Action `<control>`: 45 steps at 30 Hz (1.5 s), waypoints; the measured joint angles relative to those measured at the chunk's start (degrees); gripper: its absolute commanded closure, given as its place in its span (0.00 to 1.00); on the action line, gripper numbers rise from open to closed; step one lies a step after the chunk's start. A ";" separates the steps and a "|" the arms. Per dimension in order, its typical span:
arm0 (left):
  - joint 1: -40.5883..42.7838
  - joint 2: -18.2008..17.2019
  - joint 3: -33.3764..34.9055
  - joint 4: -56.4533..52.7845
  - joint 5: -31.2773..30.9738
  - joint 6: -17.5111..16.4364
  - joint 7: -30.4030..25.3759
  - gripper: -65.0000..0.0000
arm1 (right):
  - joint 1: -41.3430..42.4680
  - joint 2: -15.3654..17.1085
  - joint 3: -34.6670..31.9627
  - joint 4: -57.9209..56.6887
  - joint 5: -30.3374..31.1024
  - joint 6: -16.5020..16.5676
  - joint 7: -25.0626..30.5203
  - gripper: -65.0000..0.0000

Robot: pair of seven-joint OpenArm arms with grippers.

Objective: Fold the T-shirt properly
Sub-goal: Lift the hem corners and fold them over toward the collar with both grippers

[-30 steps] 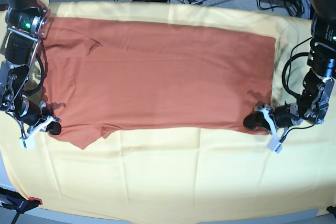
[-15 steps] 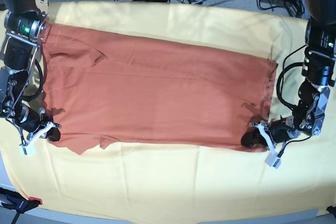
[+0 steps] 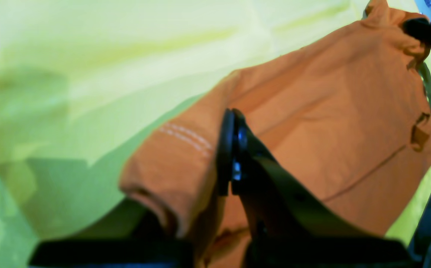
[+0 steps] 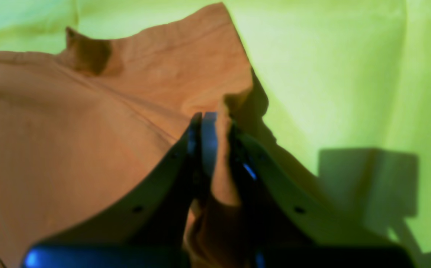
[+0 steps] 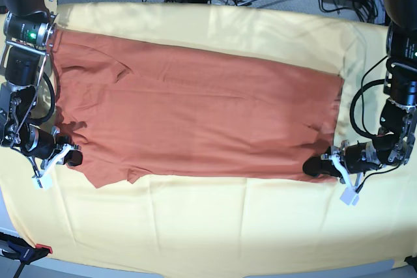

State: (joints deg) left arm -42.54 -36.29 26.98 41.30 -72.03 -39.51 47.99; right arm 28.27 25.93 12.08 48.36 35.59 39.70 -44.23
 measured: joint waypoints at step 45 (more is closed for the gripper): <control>0.00 -7.69 0.07 14.95 -11.61 -0.02 20.90 1.00 | 0.00 6.10 -7.50 3.45 13.97 0.00 -13.33 1.00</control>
State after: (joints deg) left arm -42.54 -43.99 27.05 56.25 -83.64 -39.53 68.88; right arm 28.27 32.03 4.58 51.81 49.56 39.70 -57.56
